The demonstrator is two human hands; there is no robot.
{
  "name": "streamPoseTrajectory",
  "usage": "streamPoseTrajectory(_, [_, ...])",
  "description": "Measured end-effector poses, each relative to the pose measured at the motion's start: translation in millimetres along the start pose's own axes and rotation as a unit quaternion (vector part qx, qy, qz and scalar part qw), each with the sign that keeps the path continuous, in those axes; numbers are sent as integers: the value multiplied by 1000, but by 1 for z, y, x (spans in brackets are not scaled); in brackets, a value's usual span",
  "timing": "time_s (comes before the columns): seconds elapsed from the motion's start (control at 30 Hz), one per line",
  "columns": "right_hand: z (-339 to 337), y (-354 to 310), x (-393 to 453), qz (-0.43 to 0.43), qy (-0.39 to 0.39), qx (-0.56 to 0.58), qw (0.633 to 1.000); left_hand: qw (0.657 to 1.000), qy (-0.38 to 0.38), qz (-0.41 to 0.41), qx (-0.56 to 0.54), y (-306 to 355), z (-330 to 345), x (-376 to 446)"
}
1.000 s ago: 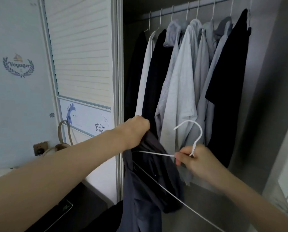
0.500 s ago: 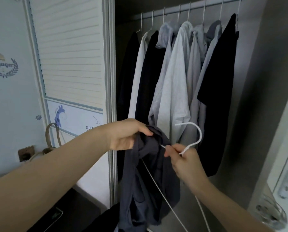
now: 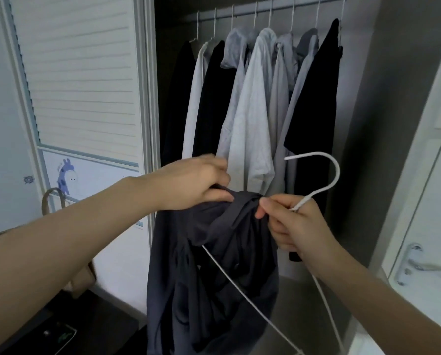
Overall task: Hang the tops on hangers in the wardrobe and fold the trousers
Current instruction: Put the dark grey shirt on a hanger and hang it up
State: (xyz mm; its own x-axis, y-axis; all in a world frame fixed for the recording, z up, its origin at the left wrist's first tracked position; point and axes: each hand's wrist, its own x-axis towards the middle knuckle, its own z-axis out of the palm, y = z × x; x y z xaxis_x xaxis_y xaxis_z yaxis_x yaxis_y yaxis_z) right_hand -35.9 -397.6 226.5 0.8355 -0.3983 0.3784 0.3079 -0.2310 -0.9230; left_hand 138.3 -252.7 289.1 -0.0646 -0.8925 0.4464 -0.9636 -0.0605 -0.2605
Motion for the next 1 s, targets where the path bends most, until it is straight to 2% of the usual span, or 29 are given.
streamPoseTrajectory(0.07, [-4,-4,5,51,-17,21,998,993,-44,-52,-99,3,10,-2])
streamPoseTrajectory(0.23, [-8,1,16,107,-10,0,994,990,-13,-47,-134,19,30,0])
streamPoseTrajectory(0.3, [-7,-2,19,115,-7,-42,992,989,-21,-46,-136,21,36,1])
streamPoseTrajectory(0.33, [-8,-6,20,99,6,-111,989,989,-18,-48,-138,20,37,2])
streamPoseTrajectory(0.37, [-11,-10,19,60,40,-232,970,988,-6,-59,-141,17,38,3])
streamPoseTrajectory(0.4, [-15,-12,18,-6,102,-383,918,986,16,-81,-148,13,38,4])
streamPoseTrajectory(0.43, [-18,-14,14,-90,180,-497,844,978,45,-113,-168,8,38,5])
streamPoseTrajectory(0.47, [-17,-15,6,-200,240,-527,790,965,81,-148,-201,3,38,6])
streamPoseTrajectory(0.5, [-9,-16,-3,-285,249,-499,780,947,115,-180,-238,-3,37,7])
streamPoseTrajectory(0.53, [3,-11,-14,-311,212,-453,808,928,139,-206,-278,-6,37,7])
streamPoseTrajectory(0.57, [15,-3,-21,-287,149,-423,846,909,154,-225,-315,-8,36,8])
streamPoseTrajectory(0.6, [28,8,-24,-218,82,-421,876,890,160,-237,-354,-7,35,10])
streamPoseTrajectory(0.67, [47,31,-20,-51,-32,-434,899,850,161,-255,-432,-2,33,13])
streamPoseTrajectory(0.73, [53,46,-9,32,-96,-347,932,824,169,-271,-469,1,33,14])
streamPoseTrajectory(0.8, [53,51,-3,20,-105,-250,962,815,177,-292,-467,-1,33,12])
streamPoseTrajectory(0.9, [47,45,0,-9,-145,-147,978,796,202,-341,-459,-11,34,5])
streamPoseTrajectory(1.0, [32,20,9,-20,-150,-40,988,832,207,-365,-363,-21,40,-5])
